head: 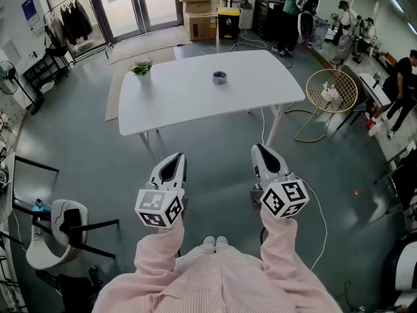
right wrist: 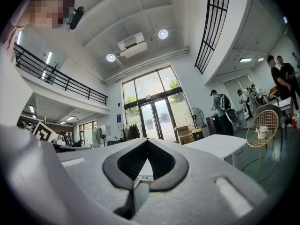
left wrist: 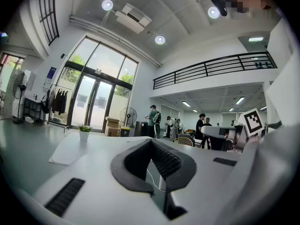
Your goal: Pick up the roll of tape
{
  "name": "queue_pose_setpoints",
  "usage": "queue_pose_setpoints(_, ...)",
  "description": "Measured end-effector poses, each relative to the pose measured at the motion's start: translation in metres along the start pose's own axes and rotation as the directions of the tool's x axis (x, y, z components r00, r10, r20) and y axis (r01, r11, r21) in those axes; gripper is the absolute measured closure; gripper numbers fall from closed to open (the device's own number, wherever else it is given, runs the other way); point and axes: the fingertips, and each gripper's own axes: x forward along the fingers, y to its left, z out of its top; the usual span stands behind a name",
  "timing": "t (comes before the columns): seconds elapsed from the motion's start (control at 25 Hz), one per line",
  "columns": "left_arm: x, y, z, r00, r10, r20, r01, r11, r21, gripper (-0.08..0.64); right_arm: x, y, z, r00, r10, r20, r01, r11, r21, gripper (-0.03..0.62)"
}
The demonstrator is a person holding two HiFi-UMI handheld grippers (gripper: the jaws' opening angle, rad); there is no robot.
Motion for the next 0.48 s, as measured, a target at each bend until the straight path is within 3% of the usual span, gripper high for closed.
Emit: queue_pose_setpoints(0.48,0.012,-0.023,-0.011,1.0,0.014,-0.01,-0.014,1.0,-0.008,0.558,-0.006,-0.028,-0.014,0.999,0.015,-0.036,-0.014,0.999,0.033,0.588)
